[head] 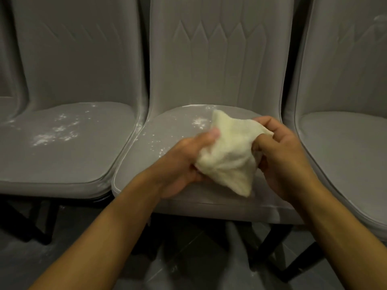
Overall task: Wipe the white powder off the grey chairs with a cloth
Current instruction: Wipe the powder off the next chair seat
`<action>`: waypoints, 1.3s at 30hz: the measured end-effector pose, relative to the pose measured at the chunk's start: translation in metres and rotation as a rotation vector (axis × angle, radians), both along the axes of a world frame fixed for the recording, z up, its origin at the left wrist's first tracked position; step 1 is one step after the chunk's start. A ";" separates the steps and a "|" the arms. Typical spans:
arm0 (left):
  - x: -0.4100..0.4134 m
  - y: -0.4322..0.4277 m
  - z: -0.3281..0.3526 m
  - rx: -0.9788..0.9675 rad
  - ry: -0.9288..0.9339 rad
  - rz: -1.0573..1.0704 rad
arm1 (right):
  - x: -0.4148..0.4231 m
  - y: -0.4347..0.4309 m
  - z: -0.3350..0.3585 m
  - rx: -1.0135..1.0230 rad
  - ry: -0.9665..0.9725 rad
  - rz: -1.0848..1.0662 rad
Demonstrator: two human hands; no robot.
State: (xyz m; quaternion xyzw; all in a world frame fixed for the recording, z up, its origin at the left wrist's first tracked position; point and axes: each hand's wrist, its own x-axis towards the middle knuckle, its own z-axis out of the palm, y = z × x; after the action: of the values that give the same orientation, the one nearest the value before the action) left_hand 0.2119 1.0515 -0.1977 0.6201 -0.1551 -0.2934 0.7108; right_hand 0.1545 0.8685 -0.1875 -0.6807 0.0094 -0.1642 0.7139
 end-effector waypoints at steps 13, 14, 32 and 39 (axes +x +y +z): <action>0.031 0.078 0.030 0.175 -0.440 1.054 | 0.017 -0.011 -0.007 0.078 0.174 -0.149; 0.033 0.085 0.029 0.299 -0.543 1.041 | 0.018 -0.011 -0.009 0.091 0.185 -0.150; 0.023 0.089 -0.031 1.033 -1.189 0.035 | 0.036 -0.016 -0.030 0.015 0.243 -0.051; 0.032 0.073 -0.040 1.083 -1.230 0.215 | 0.035 -0.006 -0.038 -0.323 0.197 -0.082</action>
State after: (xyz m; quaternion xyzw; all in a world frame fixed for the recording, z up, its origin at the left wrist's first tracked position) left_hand 0.2443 1.1244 -0.2378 0.9382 -0.2934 0.1338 0.1260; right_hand 0.1897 0.8629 -0.2257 -0.7983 0.0801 -0.1251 0.5836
